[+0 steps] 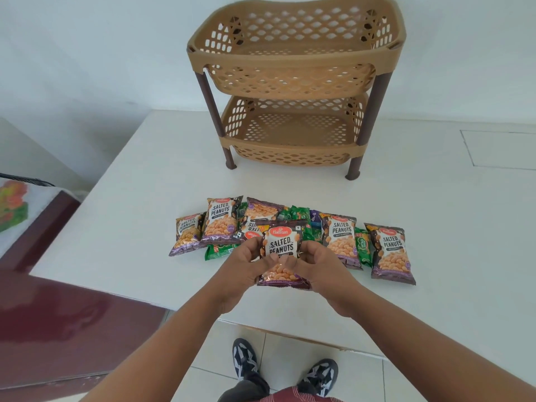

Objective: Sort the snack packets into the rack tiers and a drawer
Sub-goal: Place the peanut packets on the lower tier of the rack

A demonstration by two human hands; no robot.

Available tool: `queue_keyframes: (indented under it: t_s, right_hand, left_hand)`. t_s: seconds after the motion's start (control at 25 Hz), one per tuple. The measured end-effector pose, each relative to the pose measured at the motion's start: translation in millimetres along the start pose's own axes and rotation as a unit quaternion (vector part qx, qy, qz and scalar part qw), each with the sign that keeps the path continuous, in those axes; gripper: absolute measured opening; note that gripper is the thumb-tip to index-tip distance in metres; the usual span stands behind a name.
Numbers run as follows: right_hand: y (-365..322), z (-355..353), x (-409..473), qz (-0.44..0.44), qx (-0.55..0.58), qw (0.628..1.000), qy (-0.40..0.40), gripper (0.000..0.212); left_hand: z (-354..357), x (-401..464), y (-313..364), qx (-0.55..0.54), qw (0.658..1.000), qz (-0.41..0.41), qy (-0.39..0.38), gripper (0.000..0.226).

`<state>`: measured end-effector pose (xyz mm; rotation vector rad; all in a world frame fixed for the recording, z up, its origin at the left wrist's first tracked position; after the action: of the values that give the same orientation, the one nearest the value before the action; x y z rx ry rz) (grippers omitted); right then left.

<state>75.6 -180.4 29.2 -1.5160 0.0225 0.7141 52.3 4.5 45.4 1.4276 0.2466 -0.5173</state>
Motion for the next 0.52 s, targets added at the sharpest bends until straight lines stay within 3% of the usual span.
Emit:
queue_keyframes:
  t_s: [0.2,0.32,0.4,0.52]
  right_hand:
    - [-18.3,9.0,14.5,-0.003,0.047,0.999,-0.013,0.017]
    - [-29.9,15.3,26.2,-0.009,0.076,0.997,0.004,0.028]
    - [-40.1,15.2,38.0,-0.005,0.092,0.995,0.034,0.050]
    - [-55.2,12.1,61.3,0.003,0.114,0.990,0.082,0.051]
  left_hand:
    - [-10.5,-2.4,17.2,-0.049,0.998,0.020,0.032,0.036]
    - [-29.1,5.7,23.8,-0.023,0.998,0.023,0.060,0.028]
    - [-52.0,19.3,30.4,0.057,0.987,0.036,0.146,0.021]
    - [-100.5,43.4,42.6,0.253,0.926,0.029,0.280,0.032]
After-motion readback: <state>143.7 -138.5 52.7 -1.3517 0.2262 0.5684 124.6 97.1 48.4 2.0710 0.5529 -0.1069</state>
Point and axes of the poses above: each hand's wrist, its own x-axis towards the middle knuckle, its own z-axis out of the palm, y = z × x, the point moved 2 cm from there along x, towards the middle knuckle, and after that the axes turned 3 degrees about -y, right-handed, at the moved point
